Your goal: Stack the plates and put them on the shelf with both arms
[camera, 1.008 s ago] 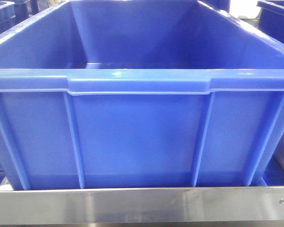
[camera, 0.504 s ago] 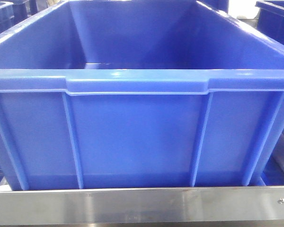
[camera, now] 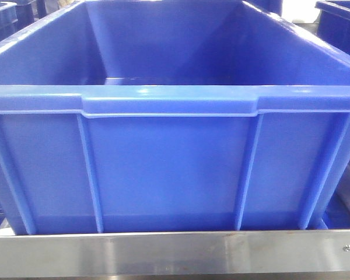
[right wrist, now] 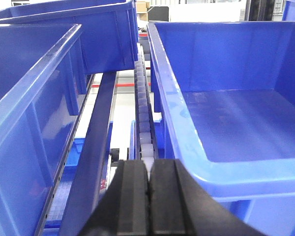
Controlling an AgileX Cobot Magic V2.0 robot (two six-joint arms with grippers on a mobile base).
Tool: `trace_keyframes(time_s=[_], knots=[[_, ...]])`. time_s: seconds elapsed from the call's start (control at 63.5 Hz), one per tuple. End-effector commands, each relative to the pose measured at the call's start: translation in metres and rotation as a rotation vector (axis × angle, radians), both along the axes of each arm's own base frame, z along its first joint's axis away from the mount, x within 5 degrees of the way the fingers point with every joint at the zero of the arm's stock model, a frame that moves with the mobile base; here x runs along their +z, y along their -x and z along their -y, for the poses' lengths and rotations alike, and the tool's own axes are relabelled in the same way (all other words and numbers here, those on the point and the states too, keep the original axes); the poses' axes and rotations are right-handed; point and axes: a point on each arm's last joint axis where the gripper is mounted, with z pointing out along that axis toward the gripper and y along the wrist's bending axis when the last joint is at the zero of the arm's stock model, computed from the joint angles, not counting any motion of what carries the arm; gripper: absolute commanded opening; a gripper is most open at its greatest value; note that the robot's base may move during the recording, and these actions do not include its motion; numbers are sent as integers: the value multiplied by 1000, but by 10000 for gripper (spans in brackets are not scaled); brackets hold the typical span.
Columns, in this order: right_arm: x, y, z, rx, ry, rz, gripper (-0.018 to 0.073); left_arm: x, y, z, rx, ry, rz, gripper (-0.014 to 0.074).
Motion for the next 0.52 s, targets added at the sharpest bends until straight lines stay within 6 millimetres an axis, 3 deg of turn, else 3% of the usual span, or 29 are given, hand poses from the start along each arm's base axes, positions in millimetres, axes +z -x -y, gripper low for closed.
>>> trace_keyframes(time_s=[0.0, 0.504], knots=[[14, 4, 1, -18, 23, 119, 50, 2, 1, 0, 1, 16, 92, 84], [14, 4, 1, -18, 23, 119, 50, 2, 1, 0, 1, 16, 92, 84]])
